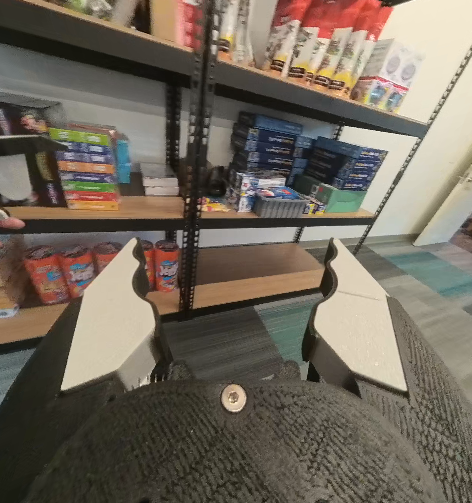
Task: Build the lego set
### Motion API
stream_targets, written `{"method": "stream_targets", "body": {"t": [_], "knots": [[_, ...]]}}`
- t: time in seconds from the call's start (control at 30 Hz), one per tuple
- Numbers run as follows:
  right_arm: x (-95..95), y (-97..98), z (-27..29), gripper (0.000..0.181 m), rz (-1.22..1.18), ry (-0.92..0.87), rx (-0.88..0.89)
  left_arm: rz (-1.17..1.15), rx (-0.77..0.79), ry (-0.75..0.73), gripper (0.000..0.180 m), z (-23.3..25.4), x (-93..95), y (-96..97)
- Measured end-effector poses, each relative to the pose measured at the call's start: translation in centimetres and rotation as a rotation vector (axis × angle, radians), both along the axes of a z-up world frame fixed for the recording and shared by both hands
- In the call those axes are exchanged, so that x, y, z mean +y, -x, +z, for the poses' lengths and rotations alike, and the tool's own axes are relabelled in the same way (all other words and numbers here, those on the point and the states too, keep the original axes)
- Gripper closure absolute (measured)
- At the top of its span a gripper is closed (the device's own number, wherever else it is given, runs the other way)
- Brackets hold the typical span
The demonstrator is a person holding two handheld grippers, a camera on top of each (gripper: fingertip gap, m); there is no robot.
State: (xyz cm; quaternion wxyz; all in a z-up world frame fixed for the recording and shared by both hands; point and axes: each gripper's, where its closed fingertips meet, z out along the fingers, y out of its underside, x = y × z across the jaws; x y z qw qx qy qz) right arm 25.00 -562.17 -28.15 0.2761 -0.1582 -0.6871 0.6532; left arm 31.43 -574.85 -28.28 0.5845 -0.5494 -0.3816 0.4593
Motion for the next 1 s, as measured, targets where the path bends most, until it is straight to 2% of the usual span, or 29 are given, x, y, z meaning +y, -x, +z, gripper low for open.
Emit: {"method": "stream_targets", "body": {"t": [0.13,0.27,0.47,0.57,0.7,0.83,1.0], "knots": [[-0.5,10.0,1.7,0.053,-0.012,0.015,0.025,-0.032,0.025,-0.051,0.037,1.9,-1.1,10.7],[-2.6,18.4,2.0,0.053,0.002,0.026,-0.016,-0.023,-0.018,-0.111,0.035,1.5,-3.5,19.1],[-6.9,30.6,1.9,0.055,0.013,0.043,0.057,0.050,-0.019,-0.072,0.043,-1.8,-8.4,31.0],[-8.9,37.1,0.6,0.055,0.005,0.043,0.030,0.059,-0.036,-0.090,0.044,-2.6,-10.9,38.0],[-11.4,46.3,1.3,0.055,-0.014,0.040,-0.025,0.084,-0.068,-0.130,0.047,-1.8,-14.3,48.5],[-12.0,54.7,4.0,0.058,-0.061,0.043,0.073,0.063,-0.089,-0.114,0.051,-1.1,-15.4,58.5],[-9.7,64.2,3.0,0.058,-0.168,0.070,0.031,-0.012,-0.107,-0.122,0.056,-0.6,-13.6,69.8]]}}
